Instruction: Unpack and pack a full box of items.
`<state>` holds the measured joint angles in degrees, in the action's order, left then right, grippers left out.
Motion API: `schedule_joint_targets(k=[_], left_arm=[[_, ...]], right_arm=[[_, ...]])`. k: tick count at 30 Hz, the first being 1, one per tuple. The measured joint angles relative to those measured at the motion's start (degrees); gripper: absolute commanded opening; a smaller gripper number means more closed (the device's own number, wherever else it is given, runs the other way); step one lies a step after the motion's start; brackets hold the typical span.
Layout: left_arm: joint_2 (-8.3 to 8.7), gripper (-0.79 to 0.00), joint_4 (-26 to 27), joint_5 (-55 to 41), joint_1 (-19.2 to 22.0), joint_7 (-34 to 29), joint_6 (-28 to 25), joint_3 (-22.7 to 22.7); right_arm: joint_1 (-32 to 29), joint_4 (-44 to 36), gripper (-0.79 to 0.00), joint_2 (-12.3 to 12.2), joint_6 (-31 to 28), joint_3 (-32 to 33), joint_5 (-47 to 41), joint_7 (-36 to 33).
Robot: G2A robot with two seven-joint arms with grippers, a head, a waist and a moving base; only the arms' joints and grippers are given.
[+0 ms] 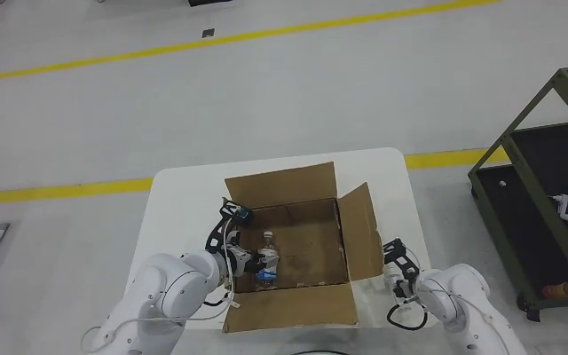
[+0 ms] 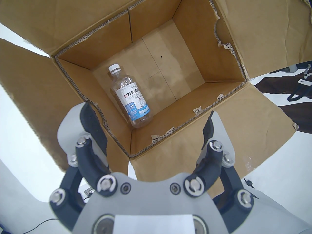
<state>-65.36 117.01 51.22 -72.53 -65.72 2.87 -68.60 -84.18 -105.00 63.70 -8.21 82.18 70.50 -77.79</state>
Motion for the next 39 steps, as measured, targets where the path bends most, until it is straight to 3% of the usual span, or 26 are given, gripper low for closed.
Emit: schedule_joint_targets(k=[13, 39], left_arm=[[0.00, 0.000, 0.00, 0.00, 0.00, 0.00, 0.00, 0.00], [0.00, 0.000, 0.00, 0.00, 0.00, 0.00, 0.00, 0.00]], right_arm=[[-0.27, 2.20, -0.428, 0.10, 3.56, -0.10, -1.90, 1.91], [1.63, 5.96, -0.409, 0.19, 4.40, -2.92, -1.72, 2.94]])
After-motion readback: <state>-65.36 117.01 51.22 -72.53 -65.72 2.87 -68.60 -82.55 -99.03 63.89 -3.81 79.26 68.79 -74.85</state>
